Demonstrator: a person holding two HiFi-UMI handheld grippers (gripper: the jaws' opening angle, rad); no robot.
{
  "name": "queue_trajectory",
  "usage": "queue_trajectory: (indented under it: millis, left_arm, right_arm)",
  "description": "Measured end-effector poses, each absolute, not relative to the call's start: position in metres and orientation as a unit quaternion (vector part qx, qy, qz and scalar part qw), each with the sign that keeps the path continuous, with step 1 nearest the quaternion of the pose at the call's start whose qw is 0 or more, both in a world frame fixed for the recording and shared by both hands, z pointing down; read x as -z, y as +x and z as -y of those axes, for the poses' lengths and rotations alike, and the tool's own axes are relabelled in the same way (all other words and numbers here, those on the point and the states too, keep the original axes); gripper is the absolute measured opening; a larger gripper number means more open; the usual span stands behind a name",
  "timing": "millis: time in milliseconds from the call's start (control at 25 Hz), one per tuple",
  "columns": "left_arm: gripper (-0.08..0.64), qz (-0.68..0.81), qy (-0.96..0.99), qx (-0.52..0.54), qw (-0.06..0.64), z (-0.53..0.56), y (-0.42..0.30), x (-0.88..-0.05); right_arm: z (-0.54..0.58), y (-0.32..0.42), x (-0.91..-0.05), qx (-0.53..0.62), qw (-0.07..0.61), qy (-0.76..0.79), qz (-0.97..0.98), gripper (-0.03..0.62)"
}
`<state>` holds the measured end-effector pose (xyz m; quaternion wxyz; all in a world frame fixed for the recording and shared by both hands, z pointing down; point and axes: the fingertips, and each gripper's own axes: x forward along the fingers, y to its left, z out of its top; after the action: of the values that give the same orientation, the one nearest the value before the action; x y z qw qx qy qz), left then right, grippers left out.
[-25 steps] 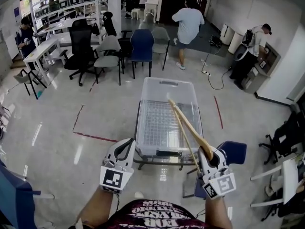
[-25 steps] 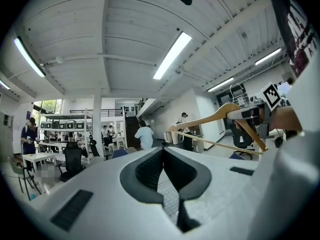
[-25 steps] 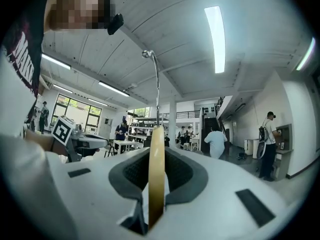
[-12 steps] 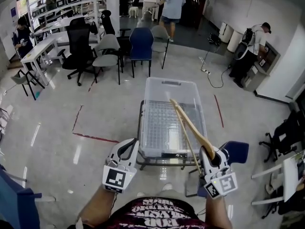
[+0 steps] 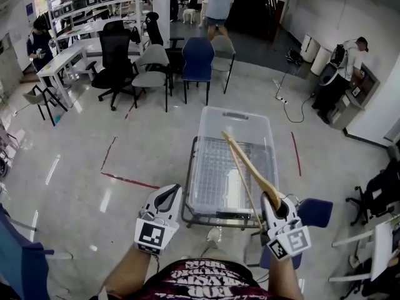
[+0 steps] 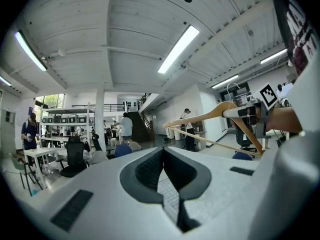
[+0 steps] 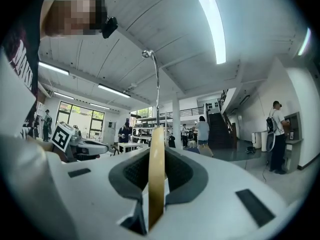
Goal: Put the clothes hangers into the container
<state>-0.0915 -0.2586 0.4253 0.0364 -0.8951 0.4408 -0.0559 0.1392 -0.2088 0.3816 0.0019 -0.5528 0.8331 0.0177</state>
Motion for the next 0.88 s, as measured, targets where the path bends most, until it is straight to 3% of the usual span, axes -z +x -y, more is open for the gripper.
queue_trajectory:
  millis: [600, 880]
  left_arm:
    - [0.006, -0.456, -0.886, 0.083, 0.022, 0.351, -0.055, -0.444]
    - [0.006, -0.463, -0.882, 0.089, 0.006, 0.38, -0.042, -0.454]
  right_arm:
    - [0.341, 0.173, -0.421, 0.043, 0.02, -0.519, -0.853, 0.058]
    - [0.384, 0.184, -0.466, 0.095, -0.006, -0.506, -0.857, 0.058]
